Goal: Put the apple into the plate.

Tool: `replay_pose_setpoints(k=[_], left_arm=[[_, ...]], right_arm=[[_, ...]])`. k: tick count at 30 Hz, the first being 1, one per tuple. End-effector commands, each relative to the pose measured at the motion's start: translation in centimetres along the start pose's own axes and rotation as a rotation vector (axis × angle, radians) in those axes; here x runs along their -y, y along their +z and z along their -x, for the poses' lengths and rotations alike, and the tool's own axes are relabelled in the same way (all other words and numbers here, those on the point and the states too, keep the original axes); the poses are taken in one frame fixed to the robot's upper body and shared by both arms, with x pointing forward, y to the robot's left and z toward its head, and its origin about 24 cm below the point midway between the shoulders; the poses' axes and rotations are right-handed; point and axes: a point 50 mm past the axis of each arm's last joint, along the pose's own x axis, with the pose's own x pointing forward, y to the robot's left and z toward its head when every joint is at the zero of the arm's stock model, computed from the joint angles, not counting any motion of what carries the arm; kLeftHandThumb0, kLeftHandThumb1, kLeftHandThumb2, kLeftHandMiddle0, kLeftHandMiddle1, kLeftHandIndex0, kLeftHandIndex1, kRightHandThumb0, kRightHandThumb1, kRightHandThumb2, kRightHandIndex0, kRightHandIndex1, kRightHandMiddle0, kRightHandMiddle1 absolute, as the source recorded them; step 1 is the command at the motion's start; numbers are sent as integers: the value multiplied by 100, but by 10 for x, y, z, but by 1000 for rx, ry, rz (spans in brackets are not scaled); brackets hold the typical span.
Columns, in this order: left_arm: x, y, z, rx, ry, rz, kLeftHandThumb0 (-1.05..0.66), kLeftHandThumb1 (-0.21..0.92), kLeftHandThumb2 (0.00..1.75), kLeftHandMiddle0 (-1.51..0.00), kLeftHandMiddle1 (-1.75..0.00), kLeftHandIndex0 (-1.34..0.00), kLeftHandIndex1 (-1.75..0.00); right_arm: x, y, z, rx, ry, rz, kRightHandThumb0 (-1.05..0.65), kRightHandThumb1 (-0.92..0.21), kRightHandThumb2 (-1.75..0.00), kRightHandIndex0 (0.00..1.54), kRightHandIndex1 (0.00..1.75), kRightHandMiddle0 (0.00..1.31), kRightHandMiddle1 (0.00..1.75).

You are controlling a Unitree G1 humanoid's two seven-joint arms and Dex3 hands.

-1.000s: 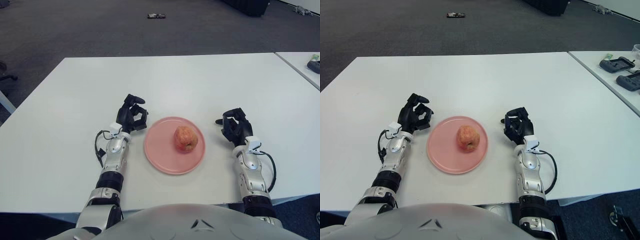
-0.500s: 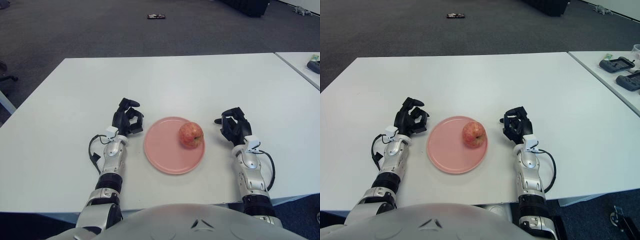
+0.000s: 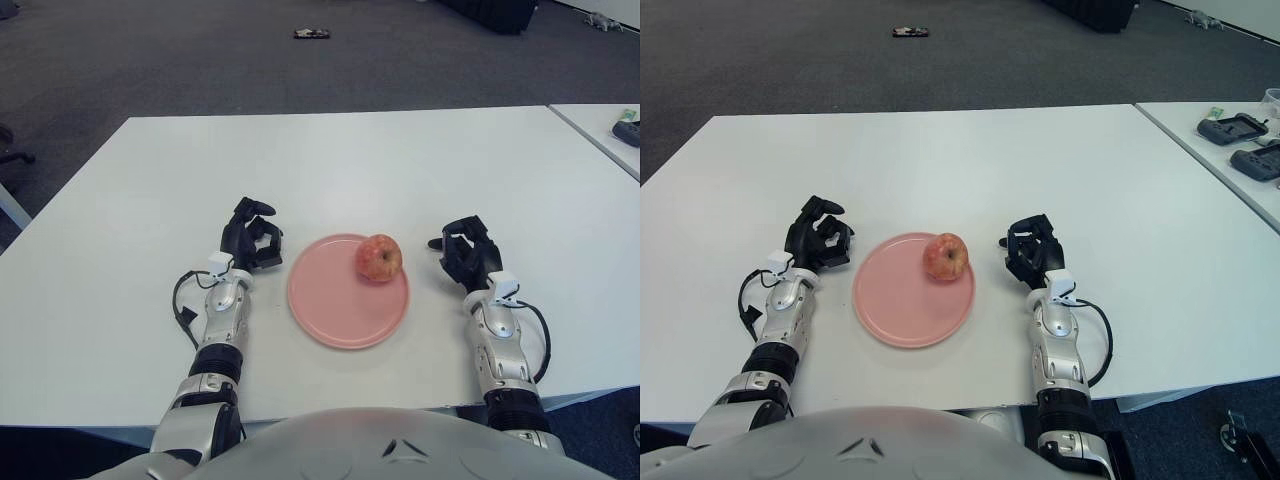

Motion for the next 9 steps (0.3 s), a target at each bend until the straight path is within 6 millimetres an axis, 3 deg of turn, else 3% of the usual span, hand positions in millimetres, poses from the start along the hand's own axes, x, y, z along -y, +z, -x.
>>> replay_pose_setpoints(k=[1,9], left_arm=[[-8,-14,14,-62,28,-20,-1,27,137,-61,-175,-48,-170],[-10,-14,16,-55,27,-20,-1,25,140,-62,-175,-50,-170]], right_arm=[[-1,6,-5,30,3,3,-36,-77,-74,49,125,28,175],[-2,6,-6,31,7,-8,-36,-78,-73,49,125,27,175]])
